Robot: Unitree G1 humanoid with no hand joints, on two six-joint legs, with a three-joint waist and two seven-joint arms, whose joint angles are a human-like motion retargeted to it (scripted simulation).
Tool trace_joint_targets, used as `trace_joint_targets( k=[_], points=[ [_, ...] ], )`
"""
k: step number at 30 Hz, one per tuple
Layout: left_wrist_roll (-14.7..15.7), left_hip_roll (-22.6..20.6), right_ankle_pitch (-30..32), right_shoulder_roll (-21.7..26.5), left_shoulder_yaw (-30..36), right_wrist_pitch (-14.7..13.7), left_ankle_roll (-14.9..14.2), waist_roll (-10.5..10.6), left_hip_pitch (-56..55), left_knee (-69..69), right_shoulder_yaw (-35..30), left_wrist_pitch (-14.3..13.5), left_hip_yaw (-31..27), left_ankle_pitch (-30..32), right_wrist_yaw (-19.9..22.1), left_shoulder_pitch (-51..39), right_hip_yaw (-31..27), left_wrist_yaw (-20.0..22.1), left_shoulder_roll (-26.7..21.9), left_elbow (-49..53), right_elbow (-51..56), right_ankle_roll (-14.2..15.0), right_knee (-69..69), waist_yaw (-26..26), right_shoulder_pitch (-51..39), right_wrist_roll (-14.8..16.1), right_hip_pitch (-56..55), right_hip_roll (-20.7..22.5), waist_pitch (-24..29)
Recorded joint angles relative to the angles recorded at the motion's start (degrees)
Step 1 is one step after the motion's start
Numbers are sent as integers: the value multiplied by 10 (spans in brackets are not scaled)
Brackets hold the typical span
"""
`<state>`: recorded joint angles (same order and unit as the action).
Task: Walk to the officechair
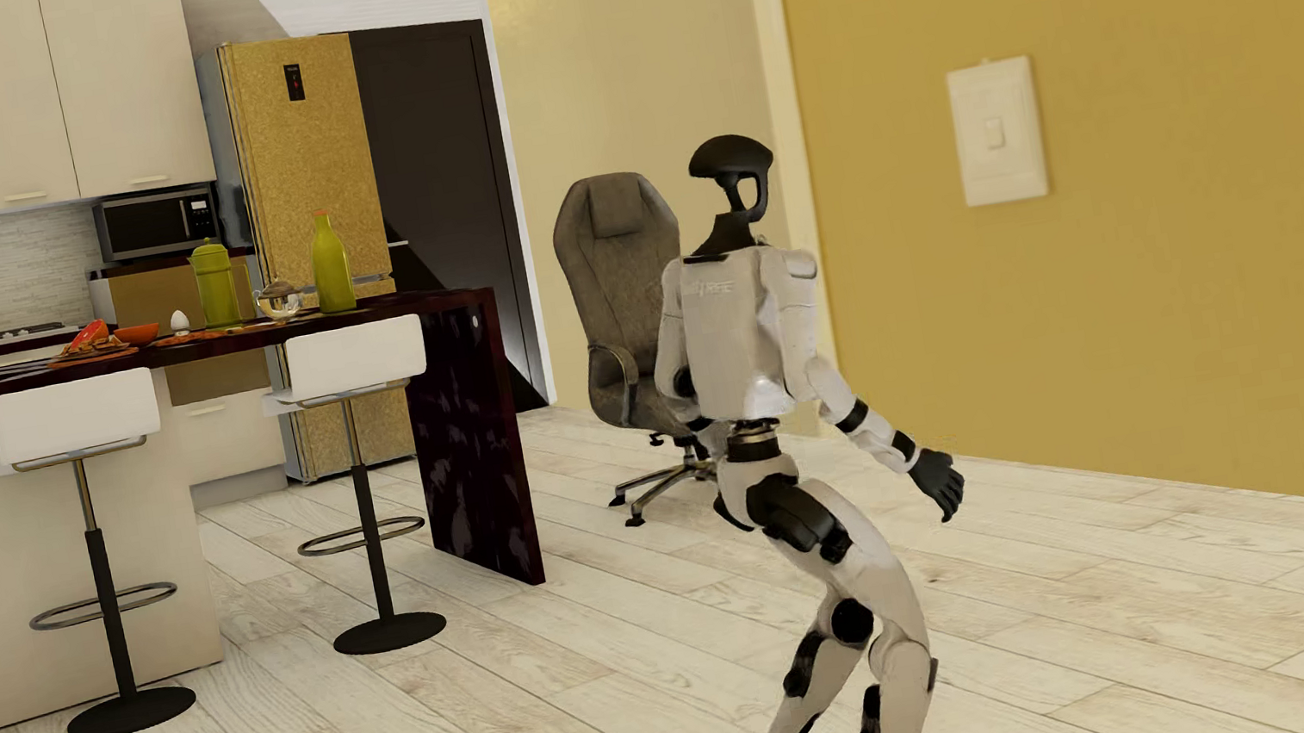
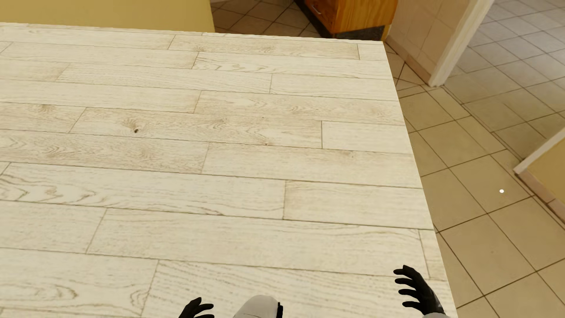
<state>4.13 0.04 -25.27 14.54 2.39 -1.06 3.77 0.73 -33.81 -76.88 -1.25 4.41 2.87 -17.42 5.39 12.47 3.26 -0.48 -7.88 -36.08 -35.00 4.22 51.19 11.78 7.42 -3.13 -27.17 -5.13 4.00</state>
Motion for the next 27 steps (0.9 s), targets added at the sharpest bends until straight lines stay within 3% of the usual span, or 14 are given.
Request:
trace_joint_targets(
  k=[2, 3, 5, 9, 11, 12, 13, 14, 16, 18, 19, 21, 25, 27],
  points=[
    [-25, 24, 11, -49, 4, 29, -6, 28, -19, 174, -35, 6, 7, -100, 34, 5, 24, -16, -15, 12, 20, 18, 60, 14, -71, 34, 36, -8, -4],
    [-36, 22, 75, -68, 26, 11, 8, 23, 5, 212, -48, -1, 12, -56, 36, 5, 4, -2, -33, -39, 3, 25, 171, -9, -83, 38, -12, -14, -16],
    [-28, -1, 41, -80, 18, -30, 7, -9, 47, 215, -48, -3, -2, -102, 13, 5, -41, 29, -44, -73, -9, 32, 224, -66, -18, 21, -95, 25, -35],
    [-34, -34, 52, -38, 23, 46, -7, -65, 174, 280, -15, -30, -45, -163, -50, -11, -25, 50, -10, -11, 17, 52, 78, -103, 62, -22, -180, 6, -40],
    [-46, -45, 76, -14, 3, -2, 1, -70, 190, 202, 6, -20, -52, -186, -43, -62, -16, 24, 2, 26, -3, 76, -22, -60, 48, -3, -153, -13, -22],
    [-42, -36, 155, 3, 23, -48, 10, -49, 147, 90, 8, -15, -43, -104, -21, -69, -8, 9, -12, 9, -31, 62, -26, -32, 30, 20, -133, -12, -14],
    [-33, -19, 141, 10, 19, -84, 18, -17, 97, 4, 11, -7, -28, -11, 10, -55, 11, -11, -22, -10, -37, 6, -24, -11, 11, 45, -108, -11, -6],
    [-19, -4, 118, 6, 12, -111, -2, 16, 53, -40, 6, 6, -7, -3, 43, -19, 23, -26, -30, -25, -42, -58, -28, 8, -13, 71, -79, -10, 0],
    [-22, 21, 87, -25, -14, -89, -36, 67, 13, 38, -30, 59, 15, -90, 74, 35, 44, -24, -24, 1, 5, 13, -67, 48, -23, 100, -6, -24, -5],
    [-55, 40, 43, -48, -25, -7, -40, 89, 29, 201, -63, 92, 11, -115, 57, 57, 65, -5, -16, 5, 36, 8, -72, 59, -60, 82, 58, -37, -17],
    [-65, 46, 14, -61, -8, 13, -22, 81, 48, 248, -69, 91, 15, -66, 38, 59, 56, 8, -32, -14, 27, 16, -18, 46, -72, 60, 63, -45, -24],
    [-62, 24, 127, -81, 35, 20, -22, 30, 83, 239, -54, 54, 6, -102, -3, 52, -27, 45, -37, -71, 2, 29, 187, -26, -41, 4, -35, -27, -27],
    [-28, -6, 40, -31, 14, 21, -45, -88, 183, 269, 0, -28, -29, -177, -59, -30, -49, 48, -10, 20, -25, 59, 5, -99, 92, -55, -106, -11, -51],
    [-16, 9, 60, 3, 30, 12, -5, -56, 146, 120, -1, -50, -46, -92, -35, -63, -8, -12, -2, -7, -17, -11, -8, -47, 63, -13, -38, -11, -20]
  ],
)
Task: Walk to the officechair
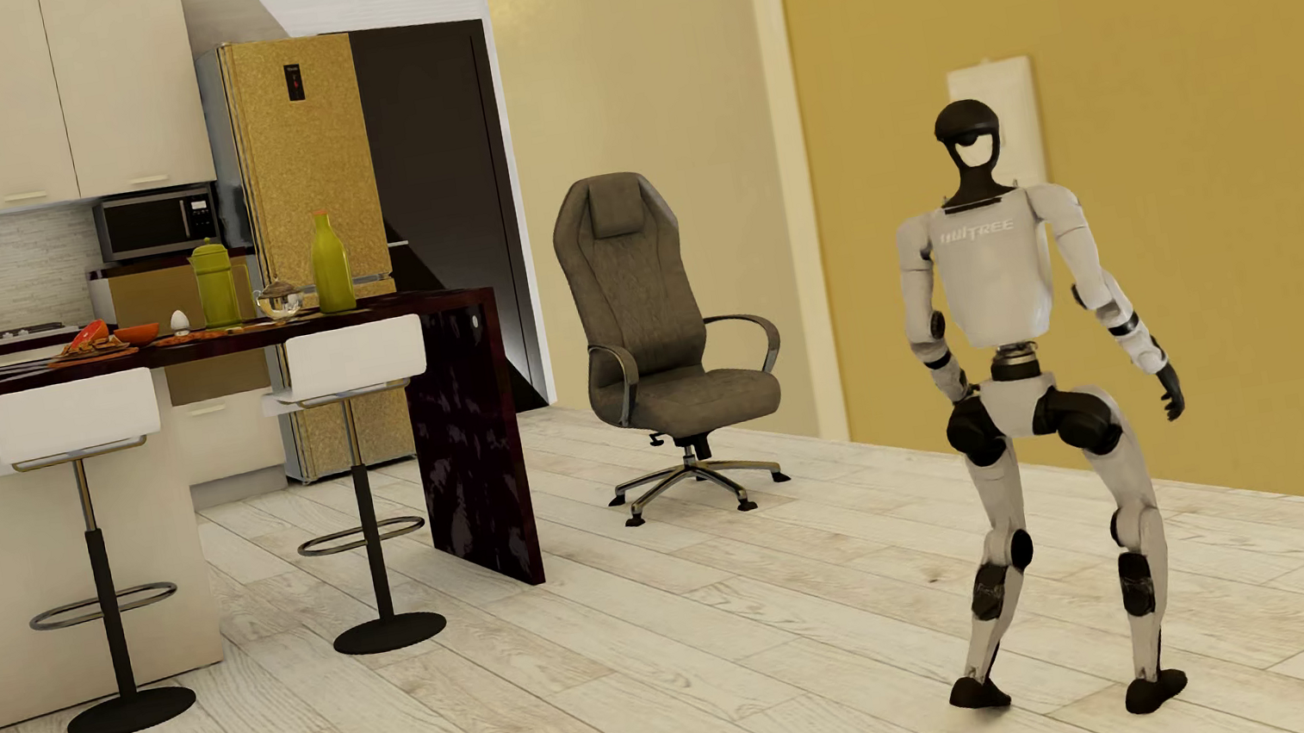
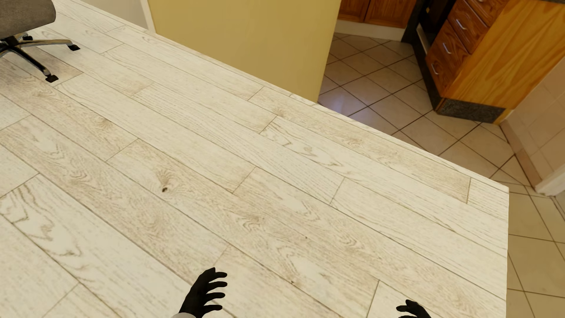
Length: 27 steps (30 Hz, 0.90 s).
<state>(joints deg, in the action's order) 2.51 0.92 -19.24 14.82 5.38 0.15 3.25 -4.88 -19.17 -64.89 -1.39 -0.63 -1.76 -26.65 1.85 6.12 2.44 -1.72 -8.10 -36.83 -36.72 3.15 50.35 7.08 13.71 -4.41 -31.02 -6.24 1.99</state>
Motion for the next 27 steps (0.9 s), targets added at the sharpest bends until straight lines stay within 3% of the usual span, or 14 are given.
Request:
trace_joint_targets(
  k=[2, 4, 5, 7, 10, 12, 14, 15, 17, 19, 22, 23, 25, 27],
  points=[
    [12, 30, -26, -5, -33, -17, 23, 53, -69, -58, 6, 18, 33, 60, 55, 68, 36, -55, -32, 8, 22, 7, -43, 59, -75, 68, 73, -2, 10],
    [-15, 37, -58, -53, -50, -29, 18, 95, -85, 89, -55, 63, 56, -2, 84, 148, 38, -32, -24, 18, 57, 33, -14, 95, -144, 98, 105, -9, -4],
    [-27, 23, -10, -88, -1, -44, -12, 98, -71, 109, -62, 78, 53, -26, 79, 150, 15, -1, -42, -49, 33, 51, 104, 85, -163, 92, 58, -23, -9],
    [-12, 1, 7, -74, -12, -51, -17, 73, -19, 131, -85, 107, 40, -60, 32, 138, -38, 58, -34, -58, 18, 72, 181, 21, -100, 51, -27, 16, -2],
    [9, -34, 20, -33, -26, -31, -21, 11, 44, 114, 4, 85, 16, -80, -21, 41, -36, 91, -2, 39, -22, 83, 22, -34, -4, -9, -83, 22, 5],
    [-3, -17, -12, 8, 2, -22, 37, 46, -51, -76, 3, 31, 24, 59, 7, 11, 5, 34, 3, -8, -40, -39, 29, -4, -26, 2, -38, 20, 8],
    [0, 5, -50, -10, -27, -12, 7, 84, -120, -88, 0, 20, 55, 44, 64, 52, 38, -29, -11, 18, 12, 7, -3, 49, -61, 40, 36, 11, 10],
    [-2, 6, -67, -26, -43, -13, -5, 95, -137, -41, -22, 29, 59, 13, 83, 76, 50, -37, -10, 25, 25, -10, -24, 78, -88, 60, 73, 8, 2],
    [-16, 17, -65, -67, -22, -18, -10, 122, -139, 105, -44, 56, 57, 7, 91, 104, 63, -16, -16, 23, 55, 18, 74, 92, -148, 84, 90, -2, 1],
    [-22, -10, 37, -79, 9, -50, 4, 81, -94, 107, -57, 69, 50, -7, 53, 86, -16, 26, -44, -74, 15, 38, 223, 33, -116, 63, -20, 23, 8],
    [-23, -42, -23, -50, -18, -13, -7, 7, -3, 142, -16, 89, 18, -65, -21, 75, -42, 69, 6, 22, 9, 64, 57, -41, -10, -4, -99, 24, 2],
    [-26, -55, 52, -35, 12, -10, -2, -12, 15, 120, -4, 86, 8, -87, -32, 33, -35, 57, -2, 28, -30, 81, -10, -27, -2, -17, -92, -8, 1],
    [-8, -22, 31, 9, -2, -11, 22, 32, -52, -66, 2, 59, 19, 37, -3, 2, 8, 1, 5, -7, -31, -1, -1, 18, -32, 3, -41, -4, 10],
    [15, 6, -7, -15, -36, -20, -22, 77, -91, -74, -14, 48, 49, 32, 60, 63, 40, -45, -10, -7, 19, 22, -34, 58, -75, 46, 40, -11, 10]
  ],
)
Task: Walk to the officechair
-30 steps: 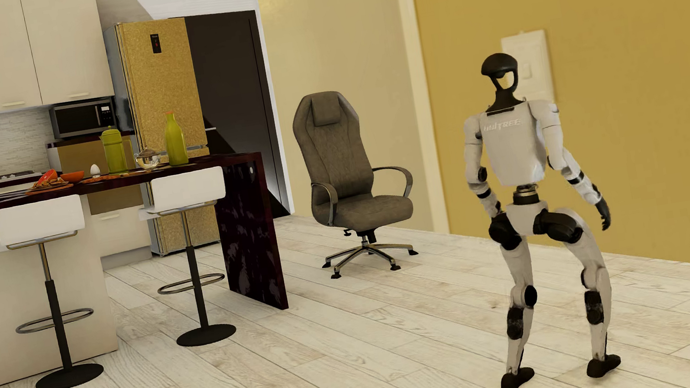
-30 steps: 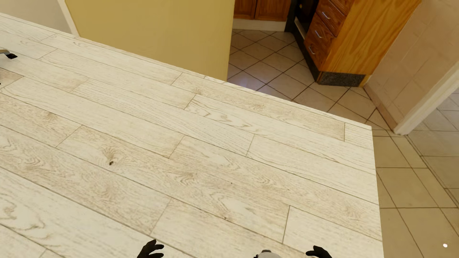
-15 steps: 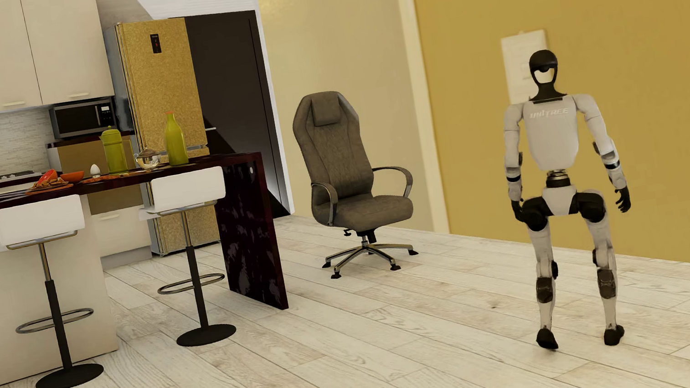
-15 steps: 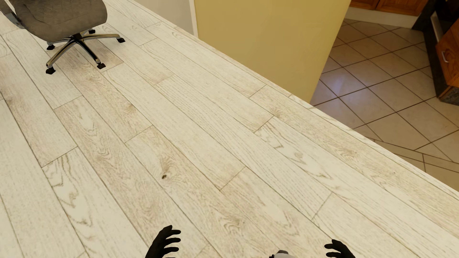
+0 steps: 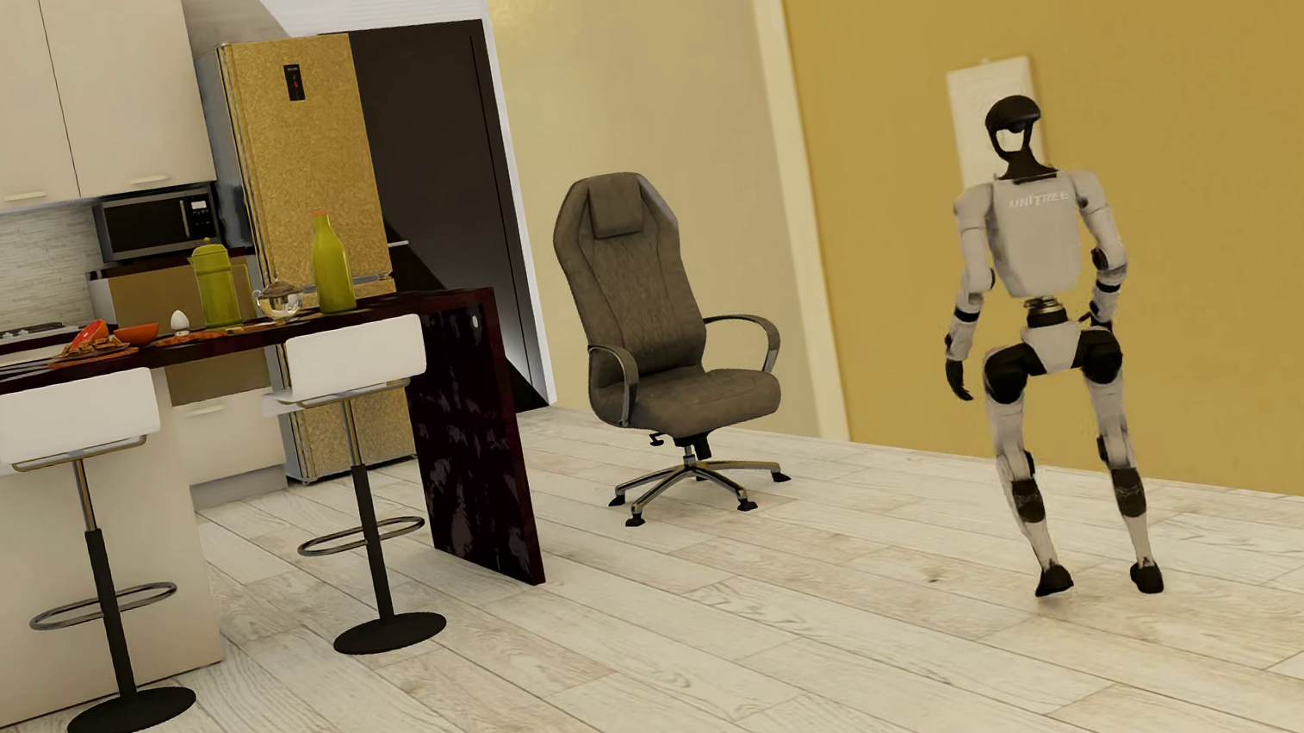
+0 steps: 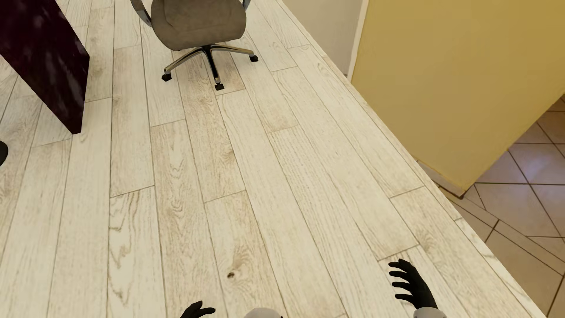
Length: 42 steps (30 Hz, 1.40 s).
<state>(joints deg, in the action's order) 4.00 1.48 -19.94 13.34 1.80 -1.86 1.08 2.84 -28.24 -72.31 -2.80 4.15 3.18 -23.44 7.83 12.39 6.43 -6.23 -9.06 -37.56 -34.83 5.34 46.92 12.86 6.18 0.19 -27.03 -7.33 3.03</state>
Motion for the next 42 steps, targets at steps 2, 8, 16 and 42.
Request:
trace_joint_targets(
  k=[2, 8, 16, 42],
  points=[
    [-1, 15, -47, -36, -11, -6, 25, 29, -2, 171, -39, 15, -1, -48, 36, 57, 10, 10, -25, 11, 43, 18, 21, 30, -57, 30, 43, -9, -17],
    [-8, -55, -22, -22, 28, 7, 22, -83, 146, 171, 28, 39, -45, -100, -50, -29, -72, 143, 9, 34, -19, 60, 28, -85, 78, -50, -115, 22, 2],
    [-23, -8, 10, -68, 39, -55, 20, 1, 28, 177, -54, 28, -13, -78, -3, 48, -60, 72, -38, -64, 5, 23, 185, 1, -74, -3, -8, 14, -25],
    [-44, -5, 114, -20, 24, -39, -33, -60, 8, 133, 4, -67, -26, -22, -27, 15, -44, 7, -16, 11, 5, -21, -34, -92, 7, 7, -64, 29, -14]
  ],
)
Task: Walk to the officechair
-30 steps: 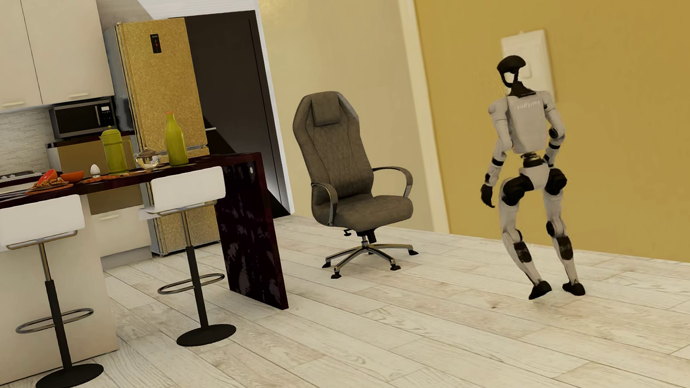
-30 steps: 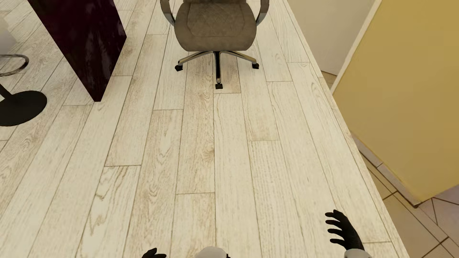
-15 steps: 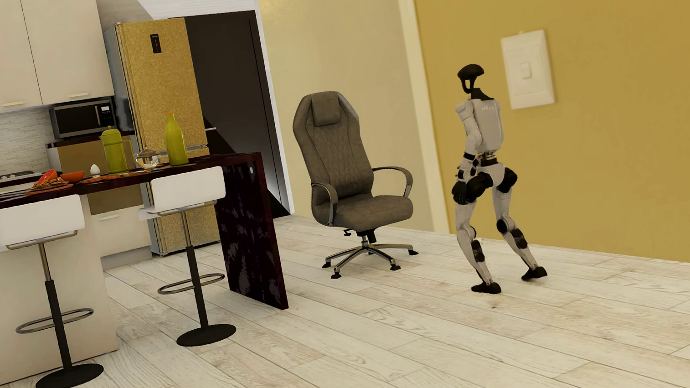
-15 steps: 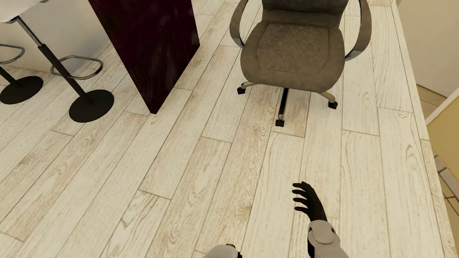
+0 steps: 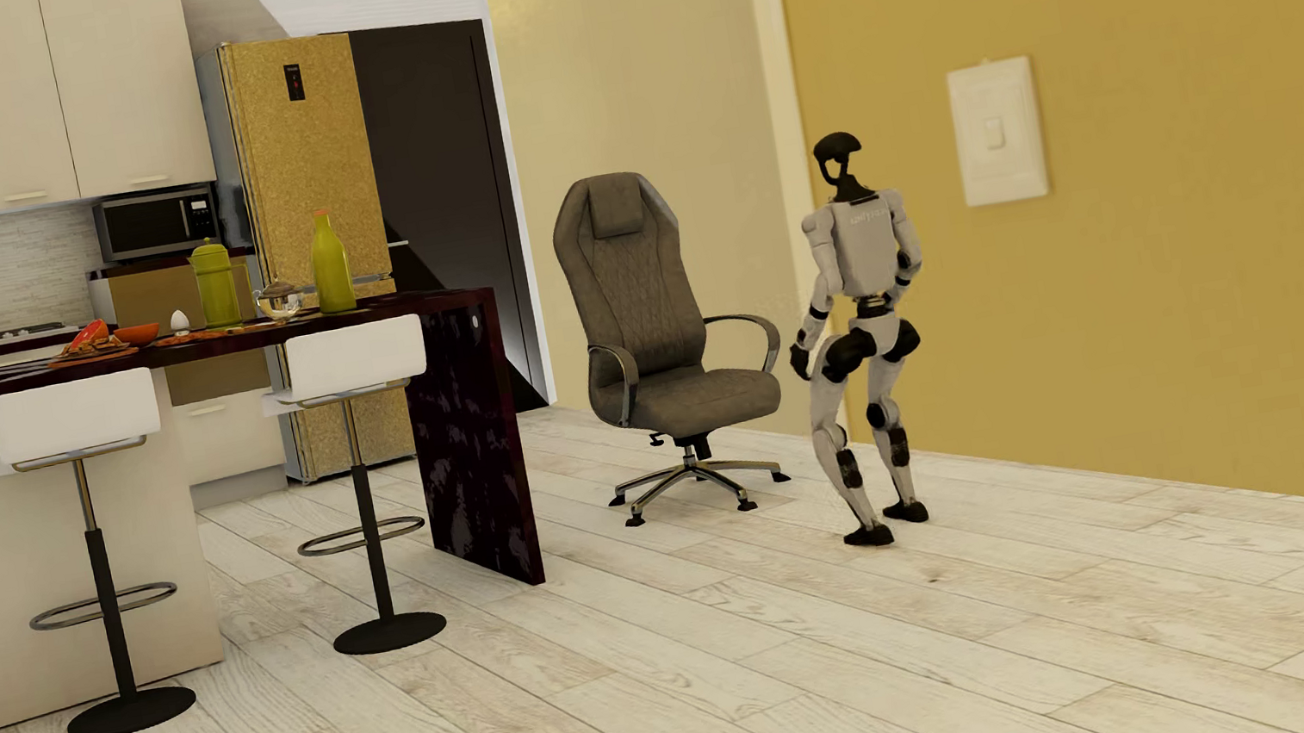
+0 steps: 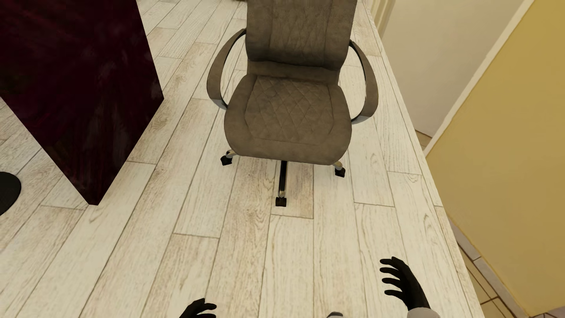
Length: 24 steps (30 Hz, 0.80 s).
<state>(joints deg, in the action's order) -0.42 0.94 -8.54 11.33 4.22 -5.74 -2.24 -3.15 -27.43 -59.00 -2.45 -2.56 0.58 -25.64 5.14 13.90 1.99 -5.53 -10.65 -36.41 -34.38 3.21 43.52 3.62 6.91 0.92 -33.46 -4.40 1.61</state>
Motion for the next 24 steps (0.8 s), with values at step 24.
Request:
trace_joint_targets(
  k=[24],
  points=[
    [22, 2, -24, -8, -10, 42, 15, 14, 64, 150, 0, 80, 4, 15, -33, -42, -31, 71, 16, -9, -5, -11, -39, -51, 25, -4, 34, 23, -3]
  ],
)
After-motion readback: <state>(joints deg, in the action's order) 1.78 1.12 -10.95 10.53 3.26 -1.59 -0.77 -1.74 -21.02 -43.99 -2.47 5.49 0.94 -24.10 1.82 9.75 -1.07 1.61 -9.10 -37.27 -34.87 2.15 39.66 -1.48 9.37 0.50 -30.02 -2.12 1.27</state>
